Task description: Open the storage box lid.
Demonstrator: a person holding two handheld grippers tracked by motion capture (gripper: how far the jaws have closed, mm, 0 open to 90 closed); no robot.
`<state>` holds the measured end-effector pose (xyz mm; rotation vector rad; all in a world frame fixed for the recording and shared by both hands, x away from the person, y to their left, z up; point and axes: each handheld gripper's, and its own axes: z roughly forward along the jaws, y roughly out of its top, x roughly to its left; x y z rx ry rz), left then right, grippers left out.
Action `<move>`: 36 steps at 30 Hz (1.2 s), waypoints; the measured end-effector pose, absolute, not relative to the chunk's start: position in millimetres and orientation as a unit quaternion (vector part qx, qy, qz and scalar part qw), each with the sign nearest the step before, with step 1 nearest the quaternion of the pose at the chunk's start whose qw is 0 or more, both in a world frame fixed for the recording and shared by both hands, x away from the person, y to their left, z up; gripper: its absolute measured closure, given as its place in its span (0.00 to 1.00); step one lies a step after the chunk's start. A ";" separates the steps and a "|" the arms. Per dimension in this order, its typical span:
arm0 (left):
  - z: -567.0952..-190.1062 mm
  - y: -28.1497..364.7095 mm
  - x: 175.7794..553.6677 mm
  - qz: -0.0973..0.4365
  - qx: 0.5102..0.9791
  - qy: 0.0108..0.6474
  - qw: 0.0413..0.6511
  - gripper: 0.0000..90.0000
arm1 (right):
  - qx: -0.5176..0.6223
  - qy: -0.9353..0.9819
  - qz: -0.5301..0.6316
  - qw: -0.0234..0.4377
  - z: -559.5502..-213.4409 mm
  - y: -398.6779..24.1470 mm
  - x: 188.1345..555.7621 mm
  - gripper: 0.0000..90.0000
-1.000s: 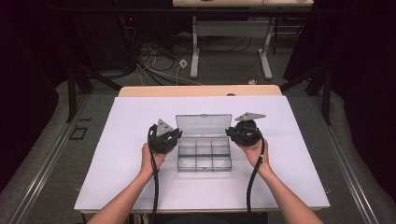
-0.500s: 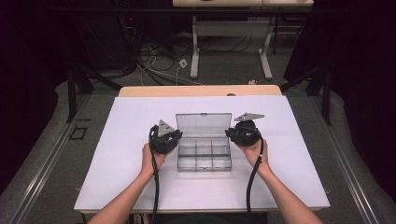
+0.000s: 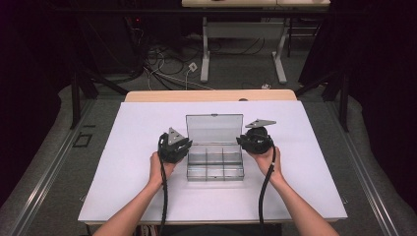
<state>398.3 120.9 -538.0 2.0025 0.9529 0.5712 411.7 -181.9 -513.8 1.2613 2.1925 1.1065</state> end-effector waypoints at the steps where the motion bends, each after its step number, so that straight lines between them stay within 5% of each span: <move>1: -537.8 121.6 398.5 0.228 0.796 0.380 0.412 0.86 | 0.449 0.779 0.394 0.190 -514.1 -182.2 412.0 0.83; 6: -533.9 123.7 397.0 0.237 0.792 0.377 0.416 0.79 | 0.452 0.779 0.389 0.196 -511.3 -186.0 411.2 0.70; 14: -524.4 122.8 390.3 0.249 0.796 0.379 0.402 0.42 | 0.446 0.779 0.396 0.195 -505.5 -195.4 405.5 0.52; 24: -507.3 137.9 374.6 0.249 0.794 0.378 0.406 0.25 | 0.434 0.791 0.396 0.173 -502.2 -205.6 394.3 0.30; 36: -499.3 158.9 351.8 0.261 0.817 0.362 0.366 0.12 | 0.419 0.799 0.408 0.144 -494.3 -217.1 372.5 0.16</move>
